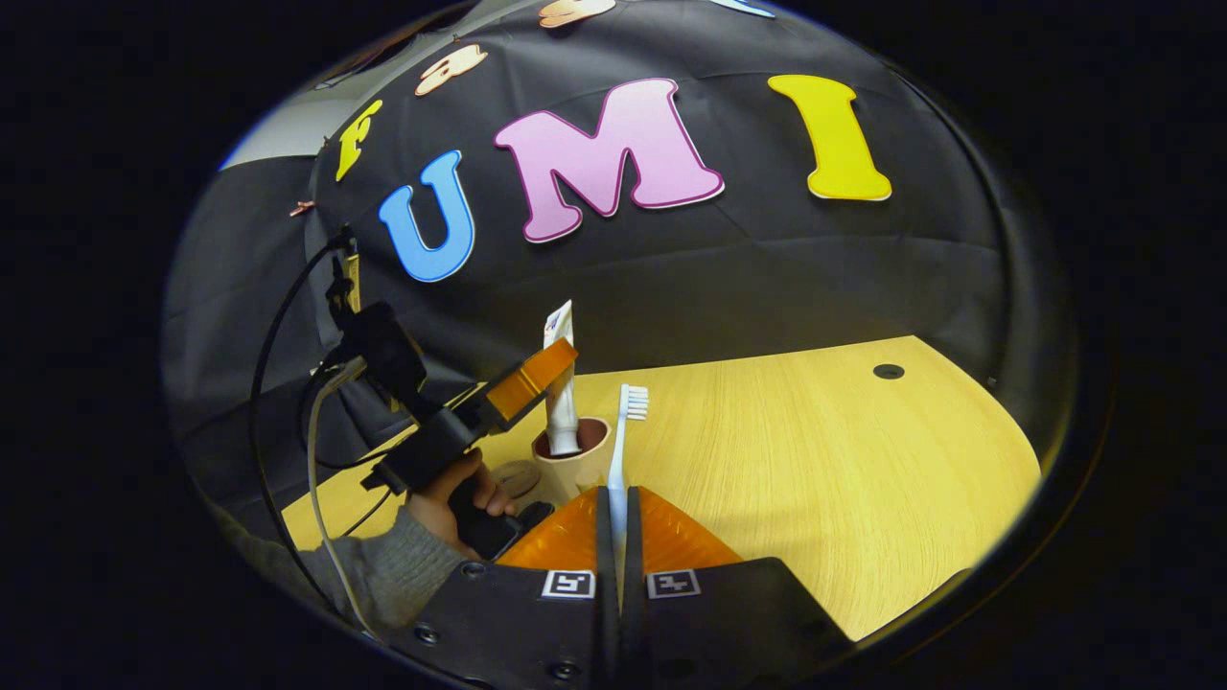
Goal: Put the toothbrush and toothpaste on the desktop into the cup, then pick up the cup and place it on the coaster on the desktop.
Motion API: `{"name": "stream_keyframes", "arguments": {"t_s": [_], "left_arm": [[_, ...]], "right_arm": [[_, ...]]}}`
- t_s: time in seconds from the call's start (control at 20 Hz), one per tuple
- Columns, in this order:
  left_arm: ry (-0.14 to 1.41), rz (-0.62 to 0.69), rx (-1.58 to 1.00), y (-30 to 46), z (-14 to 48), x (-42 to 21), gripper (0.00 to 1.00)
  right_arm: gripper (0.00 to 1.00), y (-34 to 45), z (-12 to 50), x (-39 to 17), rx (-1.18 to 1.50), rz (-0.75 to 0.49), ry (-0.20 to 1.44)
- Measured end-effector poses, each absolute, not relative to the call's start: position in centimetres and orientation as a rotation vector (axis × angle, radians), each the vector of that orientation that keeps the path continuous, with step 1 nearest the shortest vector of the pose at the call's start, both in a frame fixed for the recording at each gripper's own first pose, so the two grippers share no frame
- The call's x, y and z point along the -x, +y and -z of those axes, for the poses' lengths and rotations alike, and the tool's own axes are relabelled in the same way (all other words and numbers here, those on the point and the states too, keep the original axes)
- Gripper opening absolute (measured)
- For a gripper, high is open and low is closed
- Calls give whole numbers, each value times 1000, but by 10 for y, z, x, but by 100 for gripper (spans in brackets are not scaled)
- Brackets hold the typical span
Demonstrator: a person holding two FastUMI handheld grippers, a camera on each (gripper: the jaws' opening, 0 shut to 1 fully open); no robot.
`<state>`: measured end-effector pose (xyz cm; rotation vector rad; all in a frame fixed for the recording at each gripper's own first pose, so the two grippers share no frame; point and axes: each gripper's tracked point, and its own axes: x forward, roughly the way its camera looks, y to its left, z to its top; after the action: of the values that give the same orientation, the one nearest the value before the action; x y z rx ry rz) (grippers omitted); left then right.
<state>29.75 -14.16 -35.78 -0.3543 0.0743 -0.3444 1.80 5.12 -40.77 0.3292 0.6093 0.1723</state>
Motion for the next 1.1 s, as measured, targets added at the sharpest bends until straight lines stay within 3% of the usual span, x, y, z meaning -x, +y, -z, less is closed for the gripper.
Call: {"name": "stream_keyframes", "arguments": {"t_s": [0.2, 0.4, 0.45, 0.6, 0.65, 0.7, 0.75, 0.85, 0.9, 1.1], "left_arm": [[121, 349, 334, -146, 381, -287, 18], [155, 352, 354, -146, 393, -273, 24], [165, 355, 362, -146, 395, -270, 30], [160, 368, 404, -147, 390, -264, 26], [166, 368, 411, -146, 390, -262, 36], [170, 369, 418, -146, 388, -259, 30], [174, 367, 425, -144, 386, -257, 51], [190, 361, 439, -141, 386, -250, 36], [196, 360, 458, -139, 386, -245, 51], [208, 347, 506, -132, 380, -227, 56]], "right_arm": [[5, 47, 404, -29, -341, -163, 585], [5, 45, 395, -43, -340, -169, 552], [5, 44, 392, -48, -339, -170, 542], [5, 45, 381, -62, -342, -178, 505], [5, 46, 377, -67, -344, -178, 491], [5, 47, 373, -72, -346, -179, 479], [5, 47, 368, -78, -348, -182, 465], [5, 49, 357, -91, -354, -188, 431], [5, 51, 350, -98, -357, -191, 412], [5, 60, 329, -124, -381, -204, 336]]}}
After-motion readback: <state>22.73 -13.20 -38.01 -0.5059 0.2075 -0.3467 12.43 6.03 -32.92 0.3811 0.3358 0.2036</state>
